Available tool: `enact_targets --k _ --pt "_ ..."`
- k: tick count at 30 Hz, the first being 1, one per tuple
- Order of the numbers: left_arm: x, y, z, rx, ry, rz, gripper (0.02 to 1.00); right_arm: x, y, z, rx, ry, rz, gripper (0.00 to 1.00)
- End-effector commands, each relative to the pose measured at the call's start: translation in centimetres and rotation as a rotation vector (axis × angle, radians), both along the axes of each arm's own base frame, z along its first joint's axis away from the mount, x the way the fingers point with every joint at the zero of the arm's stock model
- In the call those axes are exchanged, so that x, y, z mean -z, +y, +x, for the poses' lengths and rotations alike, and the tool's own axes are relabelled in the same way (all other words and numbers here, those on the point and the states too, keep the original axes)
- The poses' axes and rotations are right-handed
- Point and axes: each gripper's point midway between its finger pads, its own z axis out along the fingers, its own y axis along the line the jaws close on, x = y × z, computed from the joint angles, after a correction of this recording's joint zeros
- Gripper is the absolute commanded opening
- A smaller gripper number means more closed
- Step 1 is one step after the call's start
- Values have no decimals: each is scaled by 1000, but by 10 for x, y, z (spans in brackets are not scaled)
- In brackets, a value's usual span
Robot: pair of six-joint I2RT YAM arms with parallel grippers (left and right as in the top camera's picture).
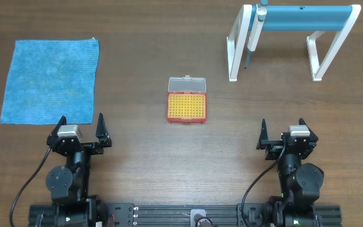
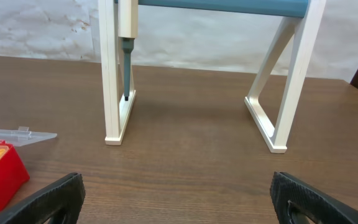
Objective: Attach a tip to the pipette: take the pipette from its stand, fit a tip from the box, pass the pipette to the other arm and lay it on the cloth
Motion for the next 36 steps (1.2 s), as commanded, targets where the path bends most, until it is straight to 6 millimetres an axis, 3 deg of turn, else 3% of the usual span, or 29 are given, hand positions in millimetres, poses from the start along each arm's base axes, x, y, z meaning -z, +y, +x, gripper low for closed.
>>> enact_targets --k 1,24,36 --pt "4 1 0 -7 16 -6 998 2 2 0 -14 -1 -12 976" --pt "4 1 0 -7 16 -7 998 2 2 0 -14 -1 -12 976" --pt "4 1 0 -7 16 -7 998 -19 2 7 -14 -78 -19 976"
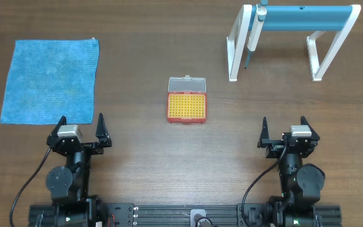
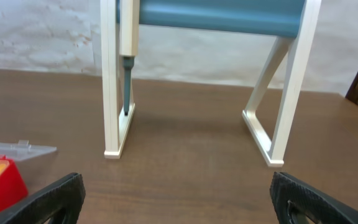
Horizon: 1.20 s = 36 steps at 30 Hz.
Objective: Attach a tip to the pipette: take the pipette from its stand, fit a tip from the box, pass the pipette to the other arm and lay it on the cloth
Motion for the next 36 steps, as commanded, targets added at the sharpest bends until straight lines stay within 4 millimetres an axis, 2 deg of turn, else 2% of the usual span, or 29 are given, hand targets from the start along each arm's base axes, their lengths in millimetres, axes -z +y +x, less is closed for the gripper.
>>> enact_targets --k 1,7,9,15,18,20,24,28,36 --pt "4 1 0 -7 15 -7 998 -8 2 8 -13 -27 -12 976" --pt "4 1 0 -7 15 -7 998 -8 5 36 -47 89 7 976" --pt "4 1 0 -7 15 -7 1000 -14 8 47 -65 94 14 976" --pt "4 1 0 -7 15 -7 998 -49 27 90 -190 72 34 976" --pt "4 1 0 -7 15 -7 998 -56 31 110 -199 97 77 976" --pt "4 1 0 -7 15 -7 998 -64 38 130 -216 116 114 976" --pt "4 1 0 -7 15 -7 998 -70 50 153 -248 131 114 967" --pt "4 1 0 -7 15 -7 998 -66 52 169 -226 159 130 923" --pt "4 1 0 -7 15 -7 998 -39 43 195 -147 234 172 858"
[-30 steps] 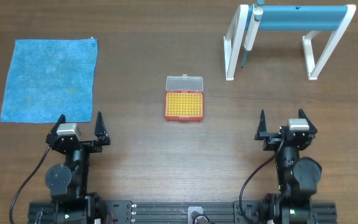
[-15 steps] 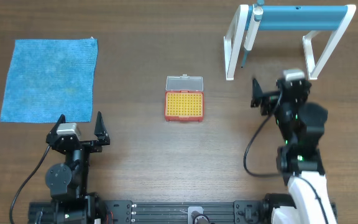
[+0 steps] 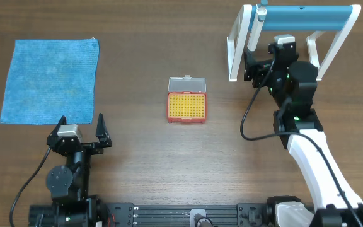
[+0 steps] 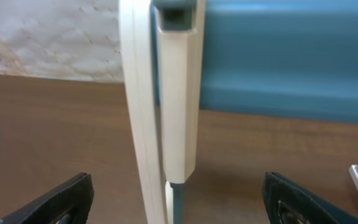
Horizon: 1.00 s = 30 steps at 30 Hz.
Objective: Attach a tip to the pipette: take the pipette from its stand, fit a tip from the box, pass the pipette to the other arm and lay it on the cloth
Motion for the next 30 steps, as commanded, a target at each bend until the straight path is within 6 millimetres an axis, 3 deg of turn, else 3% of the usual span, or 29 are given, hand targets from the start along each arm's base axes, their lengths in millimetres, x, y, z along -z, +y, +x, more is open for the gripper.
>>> enact_targets --k 1,30 --pt "2 0 0 -3 8 -6 998 5 -8 18 75 23 33 858" --pt "2 0 0 -3 8 -5 998 10 -10 58 105 -90 44 825"
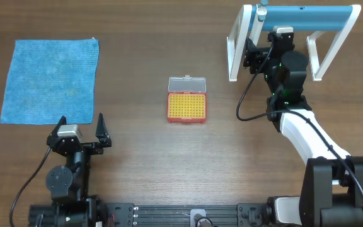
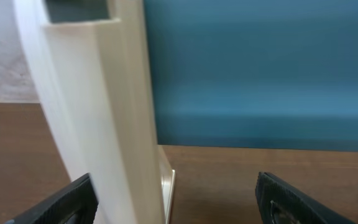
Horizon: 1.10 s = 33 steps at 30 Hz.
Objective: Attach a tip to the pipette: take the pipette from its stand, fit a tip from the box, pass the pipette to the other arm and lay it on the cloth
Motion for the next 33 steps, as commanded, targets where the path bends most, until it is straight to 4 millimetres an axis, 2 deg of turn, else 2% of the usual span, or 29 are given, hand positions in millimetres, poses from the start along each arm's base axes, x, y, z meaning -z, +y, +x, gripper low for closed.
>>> enact_targets --k 1,15,20,27,33 --pt "2 0 0 -3 8 -5 998 -11 2 10 17 -39 6 820" --pt "2 0 0 -3 8 -6 998 -3 -1 16 34 -43 2 794" --pt "2 0 0 -3 8 -6 998 -3 -1 19 34 -57 3 757" --pt "2 0 0 -3 8 -6 998 -2 -1 20 34 -57 3 575" --pt "2 0 0 -3 8 -6 998 -2 -1 20 34 -57 3 478"
